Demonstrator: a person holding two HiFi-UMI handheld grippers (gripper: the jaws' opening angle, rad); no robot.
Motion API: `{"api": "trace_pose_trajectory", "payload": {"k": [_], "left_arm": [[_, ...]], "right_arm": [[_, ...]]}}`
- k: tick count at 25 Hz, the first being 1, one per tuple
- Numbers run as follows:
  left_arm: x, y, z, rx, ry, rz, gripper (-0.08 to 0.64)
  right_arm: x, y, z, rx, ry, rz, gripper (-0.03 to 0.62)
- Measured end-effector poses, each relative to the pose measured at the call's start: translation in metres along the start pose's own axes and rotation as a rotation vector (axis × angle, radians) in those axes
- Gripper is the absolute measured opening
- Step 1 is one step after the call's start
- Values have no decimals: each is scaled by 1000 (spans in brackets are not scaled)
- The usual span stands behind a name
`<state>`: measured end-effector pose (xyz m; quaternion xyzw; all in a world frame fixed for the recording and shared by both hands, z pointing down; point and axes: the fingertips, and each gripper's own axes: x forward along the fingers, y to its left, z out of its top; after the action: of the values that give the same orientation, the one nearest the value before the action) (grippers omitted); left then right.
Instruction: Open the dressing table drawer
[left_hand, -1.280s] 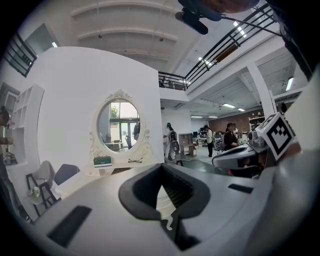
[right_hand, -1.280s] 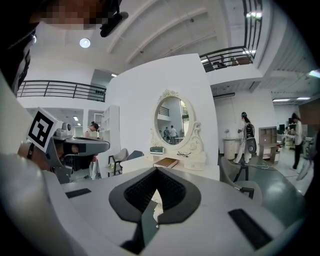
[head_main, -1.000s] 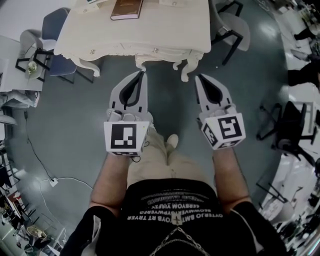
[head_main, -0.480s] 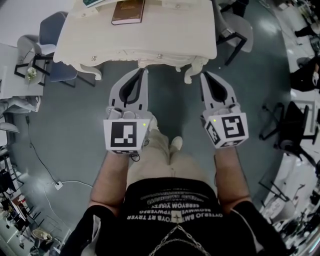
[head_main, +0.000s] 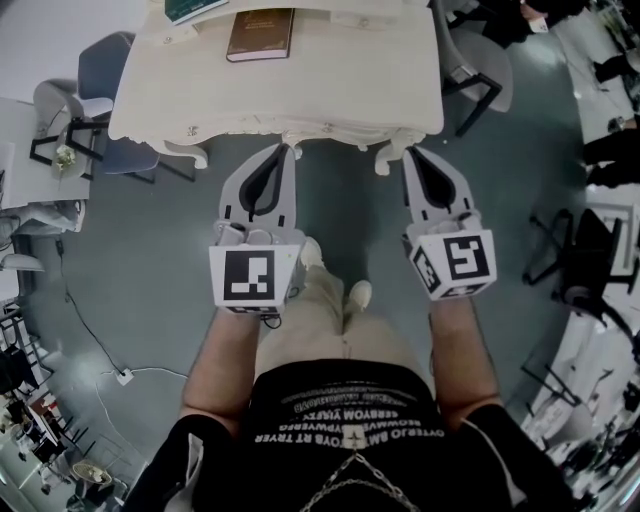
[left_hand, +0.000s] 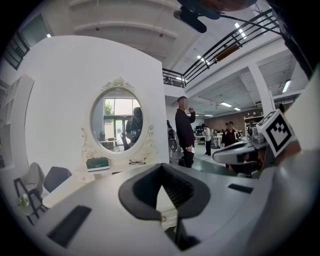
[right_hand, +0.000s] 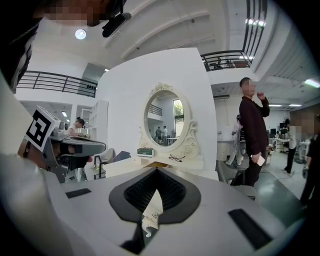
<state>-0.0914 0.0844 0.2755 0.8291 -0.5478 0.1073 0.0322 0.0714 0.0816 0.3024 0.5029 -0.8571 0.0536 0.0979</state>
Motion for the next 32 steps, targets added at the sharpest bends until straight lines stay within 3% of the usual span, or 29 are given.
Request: {"api": "trace_pose_trajectory", "payload": {"k": [15, 23, 32], "left_arm": [[63, 54, 13, 25, -10, -54, 3], [91, 86, 17, -14, -17, -74, 3], [108, 85, 13, -17, -18, -98, 3]], "right_arm": [[75, -5, 21, -13, 5, -35, 2], [106, -10, 37, -32, 4, -83, 2], [112, -24, 50, -55, -22, -118, 2]]}}
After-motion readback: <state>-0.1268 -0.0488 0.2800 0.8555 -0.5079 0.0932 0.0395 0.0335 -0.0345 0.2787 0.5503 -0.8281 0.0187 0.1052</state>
